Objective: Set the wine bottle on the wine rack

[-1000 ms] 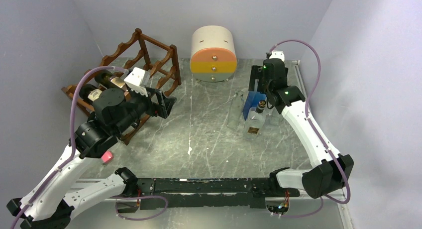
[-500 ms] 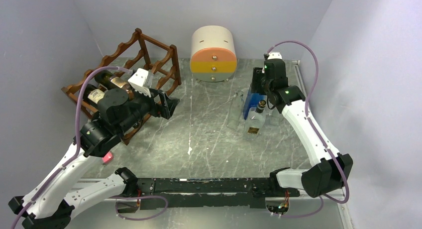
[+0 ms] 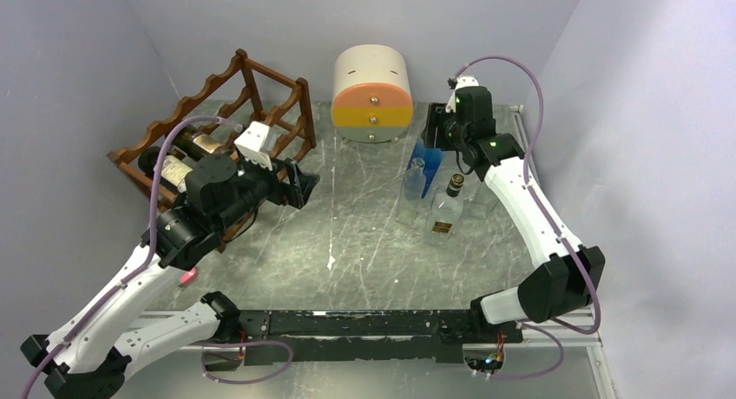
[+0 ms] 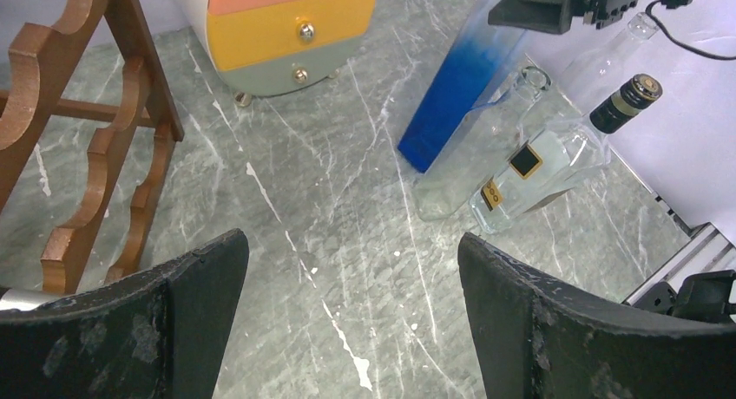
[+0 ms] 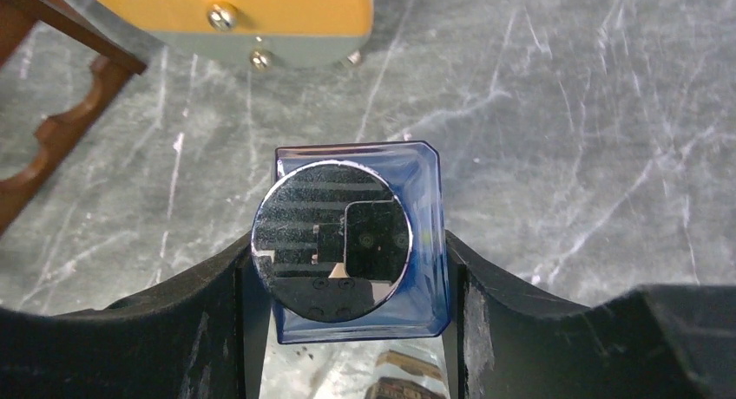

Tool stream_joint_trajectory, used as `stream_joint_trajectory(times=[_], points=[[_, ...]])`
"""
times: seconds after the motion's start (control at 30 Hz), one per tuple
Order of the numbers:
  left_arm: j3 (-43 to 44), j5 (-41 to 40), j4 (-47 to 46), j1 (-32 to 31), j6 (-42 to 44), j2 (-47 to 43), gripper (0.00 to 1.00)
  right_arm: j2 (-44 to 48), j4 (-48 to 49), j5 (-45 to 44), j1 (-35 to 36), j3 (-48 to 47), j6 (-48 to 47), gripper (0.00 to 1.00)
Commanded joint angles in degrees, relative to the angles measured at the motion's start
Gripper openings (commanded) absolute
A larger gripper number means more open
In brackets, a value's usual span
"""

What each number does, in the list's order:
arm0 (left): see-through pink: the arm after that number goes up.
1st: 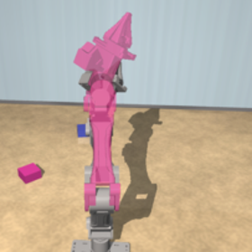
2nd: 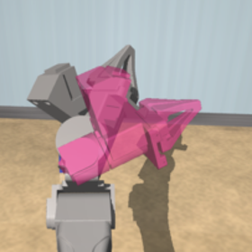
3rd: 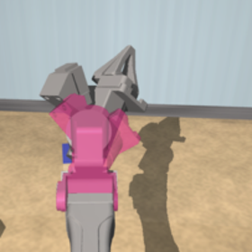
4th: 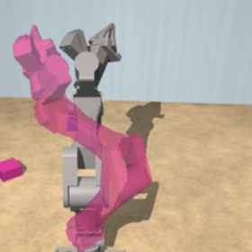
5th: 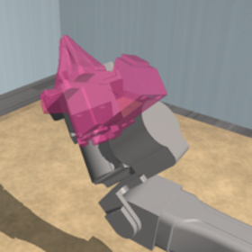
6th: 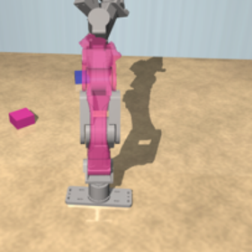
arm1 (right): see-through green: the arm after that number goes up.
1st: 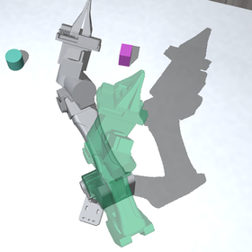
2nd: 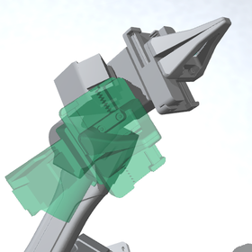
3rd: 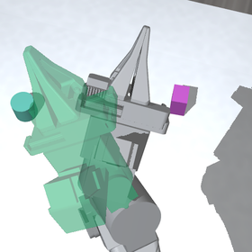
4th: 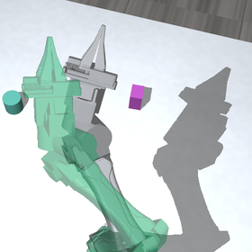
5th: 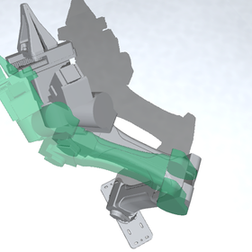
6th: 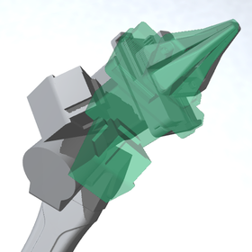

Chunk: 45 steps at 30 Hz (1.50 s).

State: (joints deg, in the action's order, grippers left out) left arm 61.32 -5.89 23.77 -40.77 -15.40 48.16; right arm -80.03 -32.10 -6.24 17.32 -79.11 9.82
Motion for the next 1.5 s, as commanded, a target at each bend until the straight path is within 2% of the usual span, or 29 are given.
stream_joint_trajectory(times=[0.0,0.33,0.53,0.73,0.83,1.0,1.1,1.3,1.47], points=[[-0.74,0.99,-2.94,-0.36,-0.81,0.05,0.94,1.06,14.12,3.10,0.02,-5.67,1.21,0.11],[-2.68,1.69,-4.65,-0.35,-0.68,-0.57,0.94,-1.01,14.48,15.33,0.60,-10.42,4.25,0.10],[-5.08,2.93,-7.68,-0.31,-0.18,-0.34,0.94,-2.52,17.92,24.90,2.91,-11.24,9.59,0.07],[-6.63,5.27,-9.92,-0.31,2.07,1.06,0.94,-3.91,17.80,21.55,12.82,-11.06,9.05,0.07],[-8.10,6.88,-10.50,-0.35,3.52,1.60,0.94,-3.02,19.28,21.39,15.48,-8.60,10.43,0.07],[-12.43,11.16,-12.77,-0.30,5.35,2.81,0.94,-0.39,22.10,22.36,17.45,-3.17,14.13,0.07],[-17.11,15.06,-18.31,-0.29,7.58,2.22,0.94,1.64,22.93,22.48,17.72,-0.91,15.60,0.06],[-24.97,17.84,-29.57,-0.36,10.71,0.13,0.94,7.55,25.37,21.58,17.72,3.87,18.33,0.05],[-25.30,25.02,-31.24,-0.44,15.56,0.47,0.94,11.35,26.67,22.25,17.68,5.66,21.12,0.04]])
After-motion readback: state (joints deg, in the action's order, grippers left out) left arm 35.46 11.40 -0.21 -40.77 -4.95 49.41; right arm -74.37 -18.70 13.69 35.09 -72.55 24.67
